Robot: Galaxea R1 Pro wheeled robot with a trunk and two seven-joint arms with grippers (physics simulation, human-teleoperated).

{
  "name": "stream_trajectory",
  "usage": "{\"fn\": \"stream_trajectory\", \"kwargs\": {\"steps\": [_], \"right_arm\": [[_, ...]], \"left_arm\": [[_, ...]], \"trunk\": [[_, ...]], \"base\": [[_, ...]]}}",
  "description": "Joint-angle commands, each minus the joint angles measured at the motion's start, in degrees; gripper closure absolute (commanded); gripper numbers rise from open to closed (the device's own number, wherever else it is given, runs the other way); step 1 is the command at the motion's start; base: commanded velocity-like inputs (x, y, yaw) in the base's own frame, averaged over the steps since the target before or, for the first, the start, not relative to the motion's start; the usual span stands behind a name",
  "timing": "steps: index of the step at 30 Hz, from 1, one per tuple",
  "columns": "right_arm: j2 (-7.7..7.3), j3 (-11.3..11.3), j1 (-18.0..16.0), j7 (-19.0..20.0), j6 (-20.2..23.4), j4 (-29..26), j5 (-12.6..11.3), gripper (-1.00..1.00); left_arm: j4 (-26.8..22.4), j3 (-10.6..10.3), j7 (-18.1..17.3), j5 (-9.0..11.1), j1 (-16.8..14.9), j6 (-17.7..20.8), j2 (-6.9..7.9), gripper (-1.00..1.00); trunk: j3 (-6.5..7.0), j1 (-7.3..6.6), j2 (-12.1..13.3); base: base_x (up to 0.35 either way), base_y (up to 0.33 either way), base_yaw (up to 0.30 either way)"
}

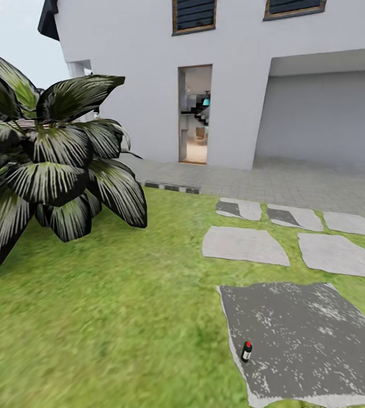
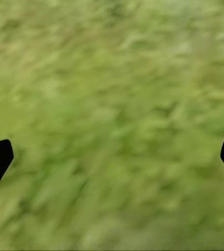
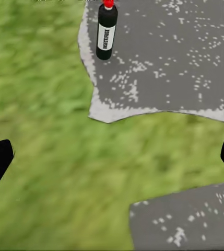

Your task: Pick up the pesticide atomizer in the garden and spray insectifuge to fully cover both potted plants in the garden.

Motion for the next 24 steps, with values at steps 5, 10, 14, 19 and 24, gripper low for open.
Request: {"fn": "stream_trajectory", "kwargs": {"steps": [5, 10, 14, 19, 24], "right_arm": [[0.01, -0.1, 0.0, 0.0, -0.2, 0.0, 0.0, -1.00], [0.01, -0.1, 0.0, 0.0, -0.2, 0.0, 0.0, -1.00], [0.01, -0.1, 0.0, 0.0, -0.2, -0.2, -0.1, -1.00], [0.01, -0.1, 0.0, 0.0, -0.2, -0.4, -0.2, -1.00], [0.01, -0.1, 0.0, 0.0, -0.2, -0.4, -0.3, -1.00]], "left_arm": [[0.0, 0.1, 0.0, -0.1, 0.0, -0.2, -0.01, -1.00], [0.0, 0.1, 0.0, -0.1, 0.0, -0.2, -0.01, -1.00], [0.0, 0.1, 0.0, -0.1, 0.0, -0.2, -0.01, -1.00], [0.1, 0.1, 0.0, -0.1, 0.0, -0.2, -0.01, -1.00], [0.0, 0.1, 0.0, -0.1, 0.0, -0.2, -0.01, -1.00]], "trunk": [[-0.05, 0.01, 0.0], [-0.05, 0.01, 0.0], [-0.05, 0.01, 0.0], [-0.20, 0.01, 0.0], [-0.45, 0.01, 0.0]], "base": [[0.162, 0.325, -0.282], [0.162, 0.325, -0.297], [0.162, 0.324, -0.300], [0.162, 0.320, -0.283], [0.159, 0.285, -0.267]]}}
